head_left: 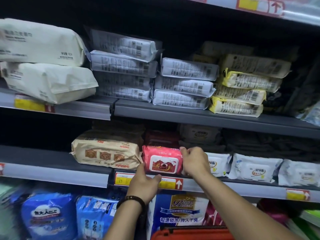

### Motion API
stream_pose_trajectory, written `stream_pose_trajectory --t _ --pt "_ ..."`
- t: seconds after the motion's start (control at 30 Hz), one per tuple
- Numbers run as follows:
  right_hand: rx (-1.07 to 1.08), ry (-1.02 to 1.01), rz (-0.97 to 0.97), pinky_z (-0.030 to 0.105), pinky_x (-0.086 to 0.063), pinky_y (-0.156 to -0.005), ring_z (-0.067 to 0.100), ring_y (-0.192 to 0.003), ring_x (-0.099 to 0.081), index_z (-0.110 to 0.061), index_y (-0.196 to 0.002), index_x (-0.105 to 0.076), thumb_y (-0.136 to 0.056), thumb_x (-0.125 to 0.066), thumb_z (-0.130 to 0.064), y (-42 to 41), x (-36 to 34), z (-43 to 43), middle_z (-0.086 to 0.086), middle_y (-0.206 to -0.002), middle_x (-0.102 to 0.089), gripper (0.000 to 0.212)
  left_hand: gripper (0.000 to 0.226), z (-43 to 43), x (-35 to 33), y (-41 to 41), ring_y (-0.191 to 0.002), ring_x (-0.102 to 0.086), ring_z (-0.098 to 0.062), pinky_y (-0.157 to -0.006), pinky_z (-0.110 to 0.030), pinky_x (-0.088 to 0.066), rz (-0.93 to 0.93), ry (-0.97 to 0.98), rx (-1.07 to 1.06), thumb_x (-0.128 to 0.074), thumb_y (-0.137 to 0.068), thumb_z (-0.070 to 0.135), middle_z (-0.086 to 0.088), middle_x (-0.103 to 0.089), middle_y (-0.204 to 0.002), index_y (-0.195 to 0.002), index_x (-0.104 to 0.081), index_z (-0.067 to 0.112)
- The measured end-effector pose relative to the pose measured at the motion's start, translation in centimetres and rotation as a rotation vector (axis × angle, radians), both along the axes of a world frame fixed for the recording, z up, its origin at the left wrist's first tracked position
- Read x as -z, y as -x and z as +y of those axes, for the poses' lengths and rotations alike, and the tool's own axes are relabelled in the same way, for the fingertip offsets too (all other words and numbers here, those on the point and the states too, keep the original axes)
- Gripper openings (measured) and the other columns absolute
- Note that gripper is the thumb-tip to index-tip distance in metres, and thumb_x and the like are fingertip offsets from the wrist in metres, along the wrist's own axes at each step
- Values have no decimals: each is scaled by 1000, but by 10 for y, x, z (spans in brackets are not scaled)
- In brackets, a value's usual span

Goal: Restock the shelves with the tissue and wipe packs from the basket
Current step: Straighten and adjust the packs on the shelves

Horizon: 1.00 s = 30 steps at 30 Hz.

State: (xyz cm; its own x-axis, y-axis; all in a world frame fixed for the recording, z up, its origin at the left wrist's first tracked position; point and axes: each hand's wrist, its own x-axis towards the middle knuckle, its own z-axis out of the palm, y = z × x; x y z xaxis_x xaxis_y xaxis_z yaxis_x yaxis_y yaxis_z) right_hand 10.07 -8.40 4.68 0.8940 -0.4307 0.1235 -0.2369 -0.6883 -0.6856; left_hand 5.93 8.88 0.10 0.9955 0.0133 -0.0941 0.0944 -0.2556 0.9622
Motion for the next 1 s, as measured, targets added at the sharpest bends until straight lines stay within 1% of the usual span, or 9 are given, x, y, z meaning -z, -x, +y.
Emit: stream_pose_trajectory --t 0.1,0.23,0.3,0.37,0.47,0.67,0.73,0.87,1.0 --pt "-5 30 -13 27 -51 -54 16 -48 -70 -14 -83 -66 -108 -46 -52 7 1 6 4 -61 -72 50 45 1 2 2 -95 -72 -22 -89 -41 -60 33 14 44 -70 -92 27 0 -75 -105 -127 -47 43" --pt "-73 -21 -95 37 -62 -59 16 -53 -73 -15 -87 -60 -110 -48 -42 11 3 6 4 -70 -74 37 53 2 -2 7 -68 -66 -17 -57 -27 -52 83 142 154 -72 -90 16 -1 -73 -82 -126 -50 47" --pt "-72 -75 -185 48 -64 -63 22 -62 -73 -17 -85 -56 -110 -46 -40 11 4 2 7 -73 -72 36 57 1 -6 13 -70 -67 -15 -56 -25 -53 72 145 213 -73 -90 15 2 -71 -81 -123 -48 53" --pt "-31 -163 -259 44 -62 -55 22 -61 -71 -16 -83 -54 -110 -46 -39 14 3 -1 8 -75 -71 36 65 0 -11 19 -82 -71 -14 -62 -27 -57 48 167 259 -74 -92 15 6 -71 -93 -117 -41 65" --pt "43 -544 -317 30 -43 -44 12 -49 -57 -9 -90 -57 -113 -45 -29 28 0 -3 10 -71 -65 32 82 0 -14 19 -101 -77 -25 -81 -43 -62 32 386 280 -76 -92 16 2 -70 -120 -134 -33 72" --pt "-30 -1473 -266 19 -22 -34 6 -36 -30 -11 -96 -55 -116 -37 -24 62 6 35 -1 -50 -37 30 74 -28 -18 18 -95 -76 -28 -74 -44 -61 -16 837 101 -81 -83 22 -5 -75 -120 -141 -35 32" --pt "-61 -1366 -208 21 -24 -35 8 -36 -34 -10 -96 -58 -115 -40 -24 69 15 39 -2 -49 -37 30 61 -30 -17 18 -84 -74 -34 -70 -44 -61 -43 889 81 -76 -89 11 -13 -76 -113 -138 -44 28" --pt "-66 -374 -164 37 -57 -65 16 -64 -66 -19 -103 -67 -101 -64 -21 78 35 20 -3 -79 -69 4 68 -12 -22 14 -100 -77 -33 -80 -49 -64 -133 769 56 -81 -81 -3 -11 -78 -114 -134 -56 30" --pt "-182 -206 -400 35 -58 -94 7 -109 -63 -38 -140 -46 -83 -84 -21 82 27 9 -7 -131 -56 70 89 9 -20 5 -97 -77 -14 -78 -33 -65 -305 322 112 -97 -66 6 2 -77 -116 -138 -58 39"
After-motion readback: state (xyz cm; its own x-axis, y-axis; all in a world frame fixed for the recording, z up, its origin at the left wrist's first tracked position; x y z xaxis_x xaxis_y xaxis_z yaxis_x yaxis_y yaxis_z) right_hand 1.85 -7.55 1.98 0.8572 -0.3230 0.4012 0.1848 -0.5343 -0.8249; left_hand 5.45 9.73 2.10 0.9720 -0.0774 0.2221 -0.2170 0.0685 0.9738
